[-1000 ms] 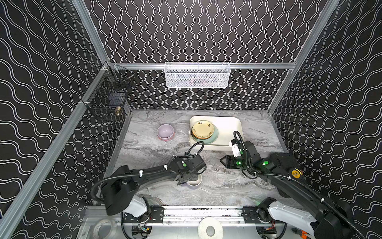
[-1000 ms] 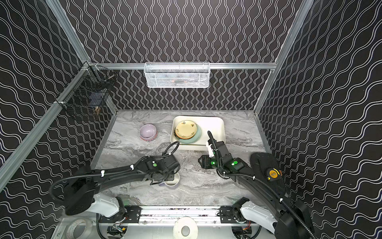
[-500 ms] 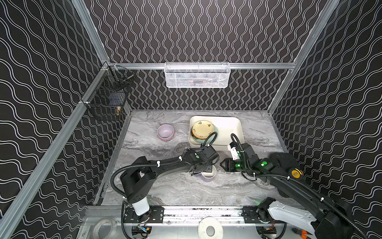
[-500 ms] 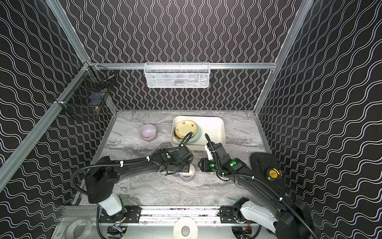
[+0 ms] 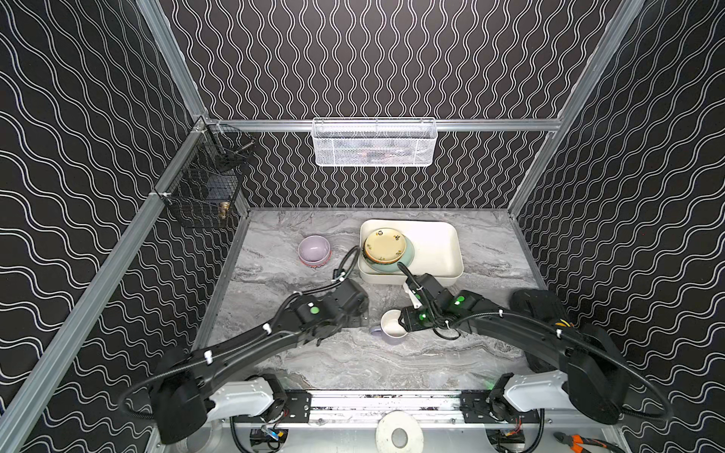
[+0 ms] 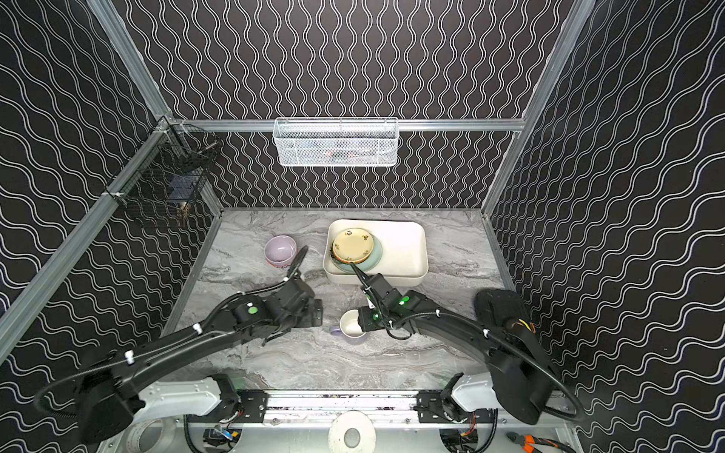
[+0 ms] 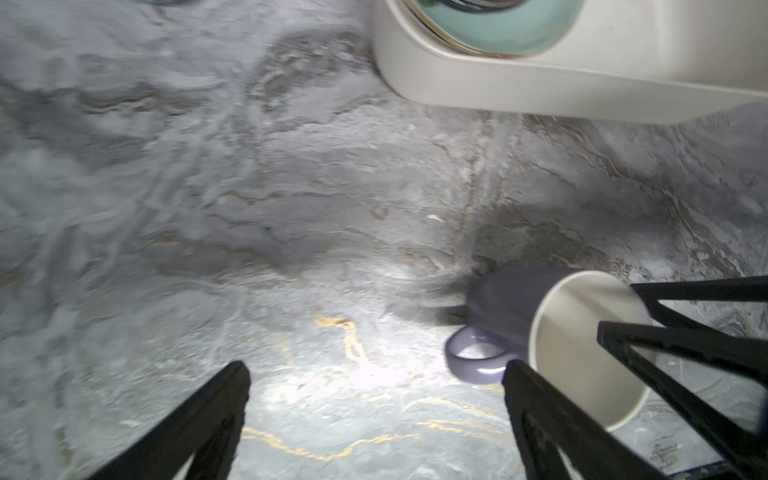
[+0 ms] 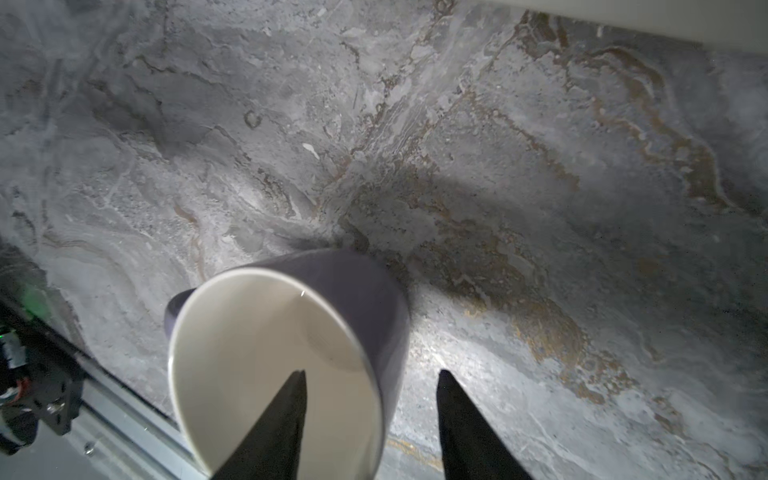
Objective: Place the mixed dishes into the plastic bin
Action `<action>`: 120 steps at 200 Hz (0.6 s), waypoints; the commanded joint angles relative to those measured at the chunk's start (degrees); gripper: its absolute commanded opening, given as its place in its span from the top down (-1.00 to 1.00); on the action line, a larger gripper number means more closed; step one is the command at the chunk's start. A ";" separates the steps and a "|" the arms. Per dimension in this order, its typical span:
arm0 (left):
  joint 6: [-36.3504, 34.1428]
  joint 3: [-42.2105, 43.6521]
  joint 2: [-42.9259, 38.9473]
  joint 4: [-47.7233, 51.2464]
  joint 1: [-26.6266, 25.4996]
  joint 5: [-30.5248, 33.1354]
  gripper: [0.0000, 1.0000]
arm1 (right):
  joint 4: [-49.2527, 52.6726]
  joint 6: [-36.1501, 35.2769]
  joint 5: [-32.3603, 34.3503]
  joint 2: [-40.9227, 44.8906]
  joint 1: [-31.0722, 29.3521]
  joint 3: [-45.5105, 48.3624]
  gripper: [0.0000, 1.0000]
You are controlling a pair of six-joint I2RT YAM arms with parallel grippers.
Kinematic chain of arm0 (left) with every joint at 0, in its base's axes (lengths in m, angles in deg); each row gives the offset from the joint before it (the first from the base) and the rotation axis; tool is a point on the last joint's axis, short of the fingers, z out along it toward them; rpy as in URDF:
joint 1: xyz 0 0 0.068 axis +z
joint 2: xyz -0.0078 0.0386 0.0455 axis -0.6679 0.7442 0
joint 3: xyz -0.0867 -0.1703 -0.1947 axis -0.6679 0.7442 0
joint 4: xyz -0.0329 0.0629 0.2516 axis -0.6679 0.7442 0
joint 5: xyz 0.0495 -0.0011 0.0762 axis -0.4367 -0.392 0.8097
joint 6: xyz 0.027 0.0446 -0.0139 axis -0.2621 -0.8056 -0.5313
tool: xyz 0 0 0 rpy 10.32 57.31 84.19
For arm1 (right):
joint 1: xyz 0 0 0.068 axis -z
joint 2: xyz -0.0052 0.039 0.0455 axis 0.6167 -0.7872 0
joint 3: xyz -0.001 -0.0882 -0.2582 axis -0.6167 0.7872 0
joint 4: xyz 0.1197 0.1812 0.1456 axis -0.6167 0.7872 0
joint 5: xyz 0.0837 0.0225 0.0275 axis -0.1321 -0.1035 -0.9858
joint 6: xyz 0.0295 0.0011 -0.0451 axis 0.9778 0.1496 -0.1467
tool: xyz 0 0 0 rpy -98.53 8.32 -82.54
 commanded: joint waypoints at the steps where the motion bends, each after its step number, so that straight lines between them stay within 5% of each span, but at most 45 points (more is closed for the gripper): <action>1: -0.77 2.35 -3.61 0.63 1.63 -0.59 -0.97 | 1.22 0.95 3.55 -3.07 -0.53 -1.83 0.10; 57: -3.29 5.61 -5.92 -1.05 4.01 -3.88 -0.97 | 7.33 1.43 9.02 -4.89 -0.63 -6.48 0.86; 120: -7.51 4.78 -7.13 -1.67 7.55 -6.76 -0.97 | 14.07 -0.01 15.62 -0.92 0.86 -16.44 0.90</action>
